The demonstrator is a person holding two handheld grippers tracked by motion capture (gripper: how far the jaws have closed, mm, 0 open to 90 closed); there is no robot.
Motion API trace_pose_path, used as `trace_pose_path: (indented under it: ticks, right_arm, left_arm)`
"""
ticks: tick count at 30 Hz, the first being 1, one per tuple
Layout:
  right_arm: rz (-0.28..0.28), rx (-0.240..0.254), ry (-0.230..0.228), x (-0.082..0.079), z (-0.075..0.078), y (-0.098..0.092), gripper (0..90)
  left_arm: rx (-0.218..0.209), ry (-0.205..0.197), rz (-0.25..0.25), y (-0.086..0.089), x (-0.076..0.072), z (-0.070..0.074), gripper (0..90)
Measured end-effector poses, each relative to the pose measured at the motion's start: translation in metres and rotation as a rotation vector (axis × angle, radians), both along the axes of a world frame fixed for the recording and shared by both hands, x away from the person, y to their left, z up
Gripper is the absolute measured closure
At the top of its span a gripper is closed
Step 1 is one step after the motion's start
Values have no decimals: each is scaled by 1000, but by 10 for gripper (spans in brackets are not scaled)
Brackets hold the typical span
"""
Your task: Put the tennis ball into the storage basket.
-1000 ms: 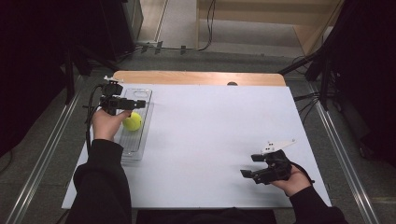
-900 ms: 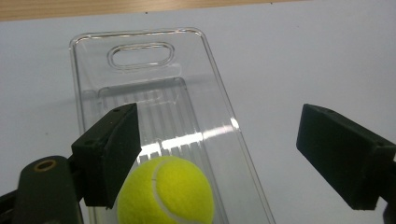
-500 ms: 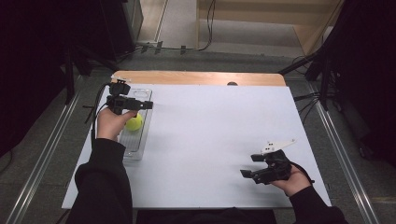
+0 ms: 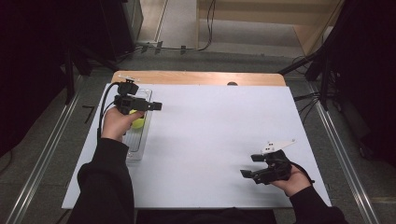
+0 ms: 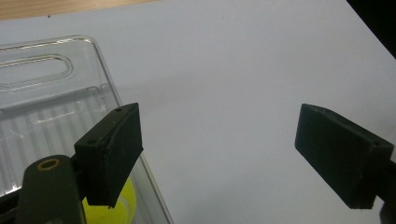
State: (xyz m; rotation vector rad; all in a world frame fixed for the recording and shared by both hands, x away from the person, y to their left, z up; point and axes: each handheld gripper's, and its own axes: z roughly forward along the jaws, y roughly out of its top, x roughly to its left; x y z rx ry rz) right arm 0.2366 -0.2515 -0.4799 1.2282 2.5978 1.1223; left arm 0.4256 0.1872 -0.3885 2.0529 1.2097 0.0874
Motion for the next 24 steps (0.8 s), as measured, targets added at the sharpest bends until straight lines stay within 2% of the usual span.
trace_pose_path:
  ticks: [4, 13, 17, 24]
  right_arm:
    - [-7, 1, 3, 0, 0, 0, 199]
    - [-6, -1, 4, 0, 0, 0, 199]
    - [-7, -2, 6, 0, 0, 0, 199]
    - [-9, 1, 5, 0, 0, -1, 199]
  left_arm:
    - [-20, 16, -27, -6, 0, -1, 159]
    - [-14, 11, -56, -15, -3, -1, 159]
    - [-22, 8, -86, -17, -7, 2, 159]
    - [-19, 12, -108, -23, -16, 1, 159]
